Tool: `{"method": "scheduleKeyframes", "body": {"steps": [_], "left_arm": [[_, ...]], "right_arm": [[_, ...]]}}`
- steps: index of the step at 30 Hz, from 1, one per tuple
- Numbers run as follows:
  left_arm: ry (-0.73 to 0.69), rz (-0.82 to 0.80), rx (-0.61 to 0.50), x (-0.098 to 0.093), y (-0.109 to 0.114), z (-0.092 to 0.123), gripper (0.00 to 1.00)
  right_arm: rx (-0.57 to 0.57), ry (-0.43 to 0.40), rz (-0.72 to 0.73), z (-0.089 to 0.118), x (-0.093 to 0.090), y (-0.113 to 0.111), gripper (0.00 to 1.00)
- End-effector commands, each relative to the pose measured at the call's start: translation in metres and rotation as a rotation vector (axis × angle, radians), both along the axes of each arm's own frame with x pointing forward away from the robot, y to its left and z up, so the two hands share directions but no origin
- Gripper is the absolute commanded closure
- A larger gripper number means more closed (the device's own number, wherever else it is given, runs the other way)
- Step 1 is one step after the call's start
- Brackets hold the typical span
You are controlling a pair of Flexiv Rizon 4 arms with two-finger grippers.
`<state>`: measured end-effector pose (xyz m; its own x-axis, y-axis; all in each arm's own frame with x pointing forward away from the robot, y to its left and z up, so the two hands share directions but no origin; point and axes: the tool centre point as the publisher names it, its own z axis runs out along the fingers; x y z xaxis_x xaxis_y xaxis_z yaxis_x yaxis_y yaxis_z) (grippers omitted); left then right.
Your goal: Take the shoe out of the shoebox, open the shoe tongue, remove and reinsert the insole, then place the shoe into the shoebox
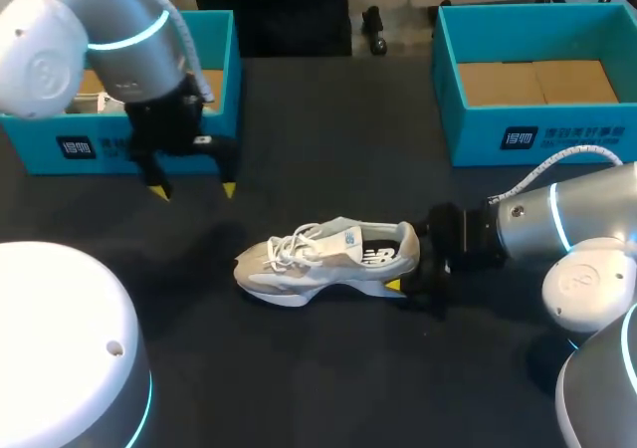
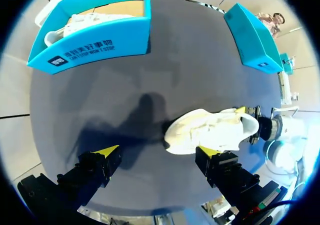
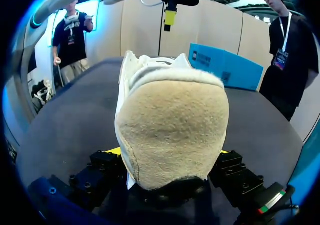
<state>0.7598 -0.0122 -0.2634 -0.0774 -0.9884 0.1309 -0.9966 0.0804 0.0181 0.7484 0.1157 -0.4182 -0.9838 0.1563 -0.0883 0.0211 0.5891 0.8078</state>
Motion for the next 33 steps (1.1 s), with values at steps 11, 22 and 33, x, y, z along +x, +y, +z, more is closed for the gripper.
{"method": "scheduleKeyframes", "body": {"steps": [11,22,33], "left_arm": [[-0.049,0.019,0.107,-0.018,-0.066,-0.003,0.0],[-0.042,0.079,0.185,-0.019,-0.112,-0.009,0.0],[-0.037,0.067,0.235,-0.025,-0.152,-0.02,0.0]], "right_arm": [[-0.002,-0.001,-0.001,0.001,-0.001,0.0,1.0],[-0.002,-0.001,-0.001,0.001,-0.001,0.0,1.0],[-0.002,-0.001,-0.001,0.001,-0.001,0.0,1.0]]}}
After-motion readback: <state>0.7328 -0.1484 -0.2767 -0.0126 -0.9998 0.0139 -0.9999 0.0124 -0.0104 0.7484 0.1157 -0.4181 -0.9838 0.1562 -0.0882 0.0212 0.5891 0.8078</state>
